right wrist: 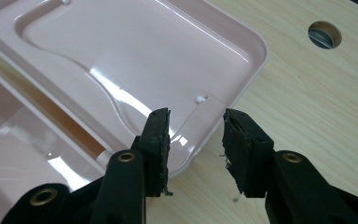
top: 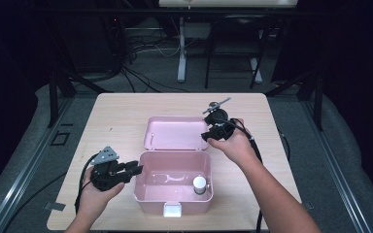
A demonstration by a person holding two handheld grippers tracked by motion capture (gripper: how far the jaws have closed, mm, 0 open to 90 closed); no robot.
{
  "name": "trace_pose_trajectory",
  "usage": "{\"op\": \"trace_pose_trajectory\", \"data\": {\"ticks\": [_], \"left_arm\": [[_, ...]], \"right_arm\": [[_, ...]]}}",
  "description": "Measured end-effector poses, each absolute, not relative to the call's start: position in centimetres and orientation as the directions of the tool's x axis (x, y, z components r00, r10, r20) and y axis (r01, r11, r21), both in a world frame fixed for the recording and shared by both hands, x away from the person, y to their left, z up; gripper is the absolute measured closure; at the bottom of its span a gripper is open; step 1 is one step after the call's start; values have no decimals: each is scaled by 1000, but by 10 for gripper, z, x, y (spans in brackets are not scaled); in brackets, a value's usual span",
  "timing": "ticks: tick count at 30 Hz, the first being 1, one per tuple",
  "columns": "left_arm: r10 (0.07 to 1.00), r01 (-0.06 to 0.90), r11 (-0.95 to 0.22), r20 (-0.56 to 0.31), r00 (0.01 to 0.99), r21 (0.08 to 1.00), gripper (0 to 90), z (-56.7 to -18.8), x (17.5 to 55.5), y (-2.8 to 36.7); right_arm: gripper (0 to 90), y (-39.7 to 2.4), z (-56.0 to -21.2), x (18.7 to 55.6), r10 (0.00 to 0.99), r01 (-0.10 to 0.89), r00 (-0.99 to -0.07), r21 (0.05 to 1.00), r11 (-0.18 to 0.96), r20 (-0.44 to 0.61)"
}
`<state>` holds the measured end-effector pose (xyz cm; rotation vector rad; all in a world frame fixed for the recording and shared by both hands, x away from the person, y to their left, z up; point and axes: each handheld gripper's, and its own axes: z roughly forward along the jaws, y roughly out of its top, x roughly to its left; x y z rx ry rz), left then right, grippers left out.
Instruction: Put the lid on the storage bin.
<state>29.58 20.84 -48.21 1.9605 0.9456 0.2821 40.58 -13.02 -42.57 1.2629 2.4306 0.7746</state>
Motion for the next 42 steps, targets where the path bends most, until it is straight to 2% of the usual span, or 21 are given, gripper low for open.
{"op": "trace_pose_trajectory", "data": {"ticks": [13,22,25,35,42], "left_arm": [[724,479,-321,-114,680,817,696,-481,293,205],[724,480,-312,-123,679,820,699,-481,293,205],[725,482,-306,-128,677,821,698,-482,293,205],[724,483,-307,-128,678,820,699,-482,293,205],[723,484,-304,-132,678,821,699,-482,293,206]], "right_arm": [[639,-133,-437,421,881,701,-472,616,359,23],[663,-131,-446,435,922,740,-385,607,290,29],[674,-132,-450,439,931,750,-358,616,241,71],[749,-135,-464,448,953,788,-274,598,146,128],[768,-134,-468,454,959,793,-232,602,91,160]]}}
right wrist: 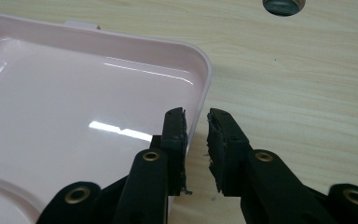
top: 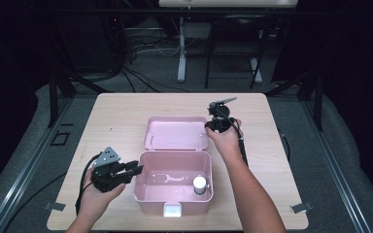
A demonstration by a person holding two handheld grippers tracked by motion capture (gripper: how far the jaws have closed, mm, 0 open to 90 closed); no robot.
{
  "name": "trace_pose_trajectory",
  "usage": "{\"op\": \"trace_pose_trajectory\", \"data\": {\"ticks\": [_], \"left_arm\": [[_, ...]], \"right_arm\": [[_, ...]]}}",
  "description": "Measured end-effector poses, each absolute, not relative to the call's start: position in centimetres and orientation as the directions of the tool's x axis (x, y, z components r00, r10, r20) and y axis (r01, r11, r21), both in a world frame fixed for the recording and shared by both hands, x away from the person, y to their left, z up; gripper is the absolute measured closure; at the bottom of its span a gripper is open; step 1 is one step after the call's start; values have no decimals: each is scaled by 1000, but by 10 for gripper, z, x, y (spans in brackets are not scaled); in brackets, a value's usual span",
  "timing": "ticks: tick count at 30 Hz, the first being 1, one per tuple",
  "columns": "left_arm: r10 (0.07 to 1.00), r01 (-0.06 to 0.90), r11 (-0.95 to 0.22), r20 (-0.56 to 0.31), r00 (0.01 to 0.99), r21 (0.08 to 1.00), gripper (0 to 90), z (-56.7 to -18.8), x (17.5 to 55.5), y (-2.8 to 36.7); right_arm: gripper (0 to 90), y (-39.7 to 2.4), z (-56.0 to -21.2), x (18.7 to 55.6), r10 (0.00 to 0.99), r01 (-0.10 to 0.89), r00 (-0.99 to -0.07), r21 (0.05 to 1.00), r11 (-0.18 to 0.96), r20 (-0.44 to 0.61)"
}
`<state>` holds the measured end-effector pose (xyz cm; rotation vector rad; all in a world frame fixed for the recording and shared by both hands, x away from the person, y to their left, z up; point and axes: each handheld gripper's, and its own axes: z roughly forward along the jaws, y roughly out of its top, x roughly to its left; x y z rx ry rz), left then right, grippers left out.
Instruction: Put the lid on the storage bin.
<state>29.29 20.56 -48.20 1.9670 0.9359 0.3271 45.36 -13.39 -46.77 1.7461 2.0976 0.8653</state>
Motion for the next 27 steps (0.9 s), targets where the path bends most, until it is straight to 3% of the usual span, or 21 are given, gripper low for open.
{"op": "trace_pose_trajectory", "data": {"ticks": [27], "left_arm": [[724,485,-298,-137,676,822,700,-482,293,206]], "right_arm": [[825,-128,-475,460,965,840,-165,541,29,203]]}}
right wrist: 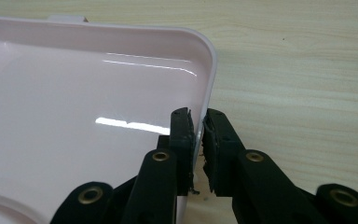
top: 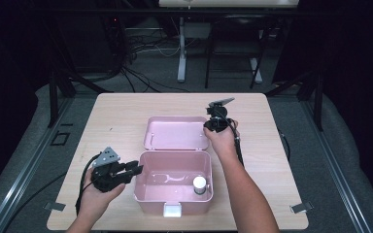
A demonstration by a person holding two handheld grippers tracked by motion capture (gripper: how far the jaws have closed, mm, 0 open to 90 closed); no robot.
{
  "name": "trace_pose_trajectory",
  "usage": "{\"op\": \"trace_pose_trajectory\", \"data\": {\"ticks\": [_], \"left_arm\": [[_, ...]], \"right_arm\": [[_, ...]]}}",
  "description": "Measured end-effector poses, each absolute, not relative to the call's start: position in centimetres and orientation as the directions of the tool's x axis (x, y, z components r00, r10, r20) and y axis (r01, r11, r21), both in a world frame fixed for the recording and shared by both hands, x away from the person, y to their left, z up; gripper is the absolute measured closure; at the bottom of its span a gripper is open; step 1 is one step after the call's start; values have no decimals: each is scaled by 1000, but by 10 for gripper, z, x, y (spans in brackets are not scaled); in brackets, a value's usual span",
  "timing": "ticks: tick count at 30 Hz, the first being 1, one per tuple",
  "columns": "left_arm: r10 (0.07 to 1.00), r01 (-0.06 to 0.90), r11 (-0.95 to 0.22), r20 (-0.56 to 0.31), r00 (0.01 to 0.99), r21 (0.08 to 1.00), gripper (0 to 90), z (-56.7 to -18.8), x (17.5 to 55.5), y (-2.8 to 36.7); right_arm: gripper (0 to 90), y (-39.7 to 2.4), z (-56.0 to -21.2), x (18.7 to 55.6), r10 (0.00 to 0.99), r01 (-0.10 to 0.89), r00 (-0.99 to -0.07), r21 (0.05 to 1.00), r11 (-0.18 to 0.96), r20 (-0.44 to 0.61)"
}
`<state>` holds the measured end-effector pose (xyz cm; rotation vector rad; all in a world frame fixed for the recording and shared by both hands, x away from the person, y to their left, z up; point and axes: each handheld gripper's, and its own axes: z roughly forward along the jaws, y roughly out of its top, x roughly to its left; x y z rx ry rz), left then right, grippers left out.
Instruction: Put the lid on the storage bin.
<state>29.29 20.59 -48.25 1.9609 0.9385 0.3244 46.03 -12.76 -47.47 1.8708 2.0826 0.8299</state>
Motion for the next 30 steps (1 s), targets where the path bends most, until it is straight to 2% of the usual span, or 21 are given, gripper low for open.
{"op": "trace_pose_trajectory", "data": {"ticks": [30], "left_arm": [[726,487,-296,-137,674,822,701,-482,293,206]], "right_arm": [[840,-129,-465,456,962,828,-165,561,17,216]]}}
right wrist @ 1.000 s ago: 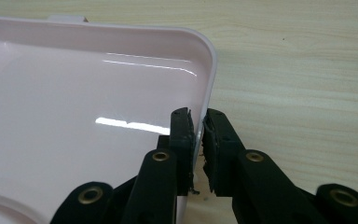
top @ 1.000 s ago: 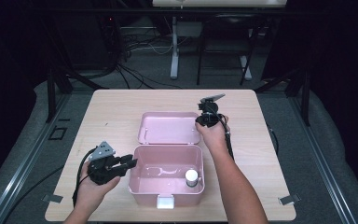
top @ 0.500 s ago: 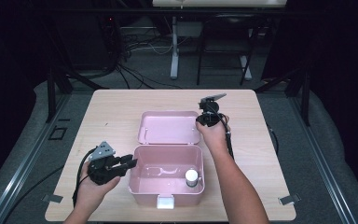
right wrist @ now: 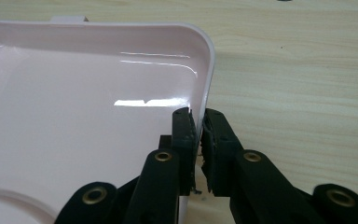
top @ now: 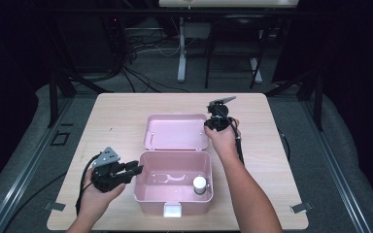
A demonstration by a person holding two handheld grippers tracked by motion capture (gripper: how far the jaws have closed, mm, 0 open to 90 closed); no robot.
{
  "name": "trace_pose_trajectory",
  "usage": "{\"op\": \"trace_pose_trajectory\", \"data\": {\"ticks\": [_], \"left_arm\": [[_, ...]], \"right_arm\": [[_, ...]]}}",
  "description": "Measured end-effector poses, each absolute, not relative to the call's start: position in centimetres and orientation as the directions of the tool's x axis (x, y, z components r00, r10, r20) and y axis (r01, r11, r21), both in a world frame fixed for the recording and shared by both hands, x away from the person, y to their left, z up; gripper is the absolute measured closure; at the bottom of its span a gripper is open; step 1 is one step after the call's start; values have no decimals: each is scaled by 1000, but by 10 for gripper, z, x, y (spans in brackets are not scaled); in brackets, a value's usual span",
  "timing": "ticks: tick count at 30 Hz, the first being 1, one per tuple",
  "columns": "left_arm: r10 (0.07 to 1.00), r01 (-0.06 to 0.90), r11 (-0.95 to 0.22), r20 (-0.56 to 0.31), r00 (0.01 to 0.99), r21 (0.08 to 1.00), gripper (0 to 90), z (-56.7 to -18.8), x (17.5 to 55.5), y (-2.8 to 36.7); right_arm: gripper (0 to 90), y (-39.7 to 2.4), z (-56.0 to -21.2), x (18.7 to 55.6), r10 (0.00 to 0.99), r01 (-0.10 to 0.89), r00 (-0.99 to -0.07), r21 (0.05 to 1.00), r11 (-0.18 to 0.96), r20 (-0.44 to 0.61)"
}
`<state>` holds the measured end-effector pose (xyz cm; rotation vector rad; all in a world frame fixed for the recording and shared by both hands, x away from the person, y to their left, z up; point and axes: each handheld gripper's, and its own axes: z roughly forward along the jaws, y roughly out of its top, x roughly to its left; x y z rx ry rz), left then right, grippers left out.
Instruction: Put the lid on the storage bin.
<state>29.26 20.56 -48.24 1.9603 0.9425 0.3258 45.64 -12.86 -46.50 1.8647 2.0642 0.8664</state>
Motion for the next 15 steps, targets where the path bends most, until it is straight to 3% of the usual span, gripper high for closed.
{"op": "trace_pose_trajectory", "data": {"ticks": [15], "left_arm": [[727,488,-294,-139,673,822,702,-483,293,206]], "right_arm": [[850,-129,-456,453,962,807,-173,590,16,212]]}}
